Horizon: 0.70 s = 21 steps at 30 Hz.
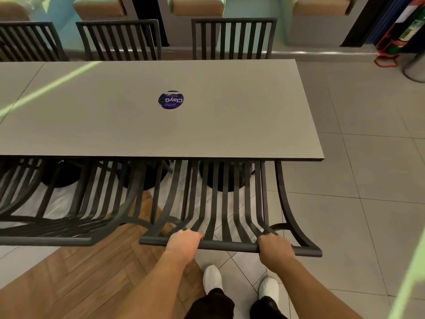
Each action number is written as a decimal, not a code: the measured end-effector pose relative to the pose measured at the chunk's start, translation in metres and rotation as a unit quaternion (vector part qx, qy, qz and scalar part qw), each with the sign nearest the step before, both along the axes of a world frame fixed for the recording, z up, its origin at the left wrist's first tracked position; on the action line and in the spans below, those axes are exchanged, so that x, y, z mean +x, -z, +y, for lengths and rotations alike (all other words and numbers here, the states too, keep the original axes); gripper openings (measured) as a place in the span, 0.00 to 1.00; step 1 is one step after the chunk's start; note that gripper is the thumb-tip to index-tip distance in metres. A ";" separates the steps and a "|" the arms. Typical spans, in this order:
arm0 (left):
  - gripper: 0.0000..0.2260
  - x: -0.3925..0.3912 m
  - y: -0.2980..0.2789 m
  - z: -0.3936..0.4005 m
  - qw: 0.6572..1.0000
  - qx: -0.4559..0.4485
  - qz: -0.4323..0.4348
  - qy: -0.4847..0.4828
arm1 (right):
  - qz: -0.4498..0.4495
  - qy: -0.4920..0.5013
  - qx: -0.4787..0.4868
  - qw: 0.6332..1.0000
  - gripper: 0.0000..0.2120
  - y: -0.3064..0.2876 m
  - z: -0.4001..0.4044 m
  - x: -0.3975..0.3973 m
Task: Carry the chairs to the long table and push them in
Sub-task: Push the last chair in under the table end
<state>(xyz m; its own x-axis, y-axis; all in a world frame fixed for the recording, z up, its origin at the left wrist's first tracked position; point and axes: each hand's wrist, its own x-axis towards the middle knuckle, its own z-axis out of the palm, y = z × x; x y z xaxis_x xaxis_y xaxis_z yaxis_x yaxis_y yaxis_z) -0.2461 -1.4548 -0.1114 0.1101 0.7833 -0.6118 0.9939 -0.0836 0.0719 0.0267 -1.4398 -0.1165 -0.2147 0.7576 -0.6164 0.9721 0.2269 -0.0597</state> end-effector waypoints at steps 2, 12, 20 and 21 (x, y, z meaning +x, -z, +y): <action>0.22 0.003 0.000 0.000 1.000 -0.007 0.000 -0.005 | 0.005 -0.010 0.001 1.000 0.10 0.002 0.000 0.004; 0.24 0.042 0.001 -0.003 1.000 -0.012 -0.002 -0.004 | -0.016 -0.021 -0.002 1.000 0.13 -0.002 0.011 0.042; 0.26 0.039 0.001 0.000 0.999 -0.031 -0.004 -0.011 | -0.024 -0.012 0.004 1.000 0.13 0.003 0.007 0.037; 0.26 0.037 0.000 0.001 0.999 -0.037 -0.002 -0.013 | -0.023 -0.011 0.006 1.000 0.13 0.004 0.005 0.035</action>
<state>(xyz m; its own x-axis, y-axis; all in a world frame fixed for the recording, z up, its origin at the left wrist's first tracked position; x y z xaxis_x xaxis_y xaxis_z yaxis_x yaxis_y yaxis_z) -0.2092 -1.4538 -0.1112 0.0925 0.7392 -0.6671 0.9954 -0.0513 0.0811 0.0619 -1.4347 -0.1206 -0.2027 0.7612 -0.6161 0.9687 0.2479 -0.0125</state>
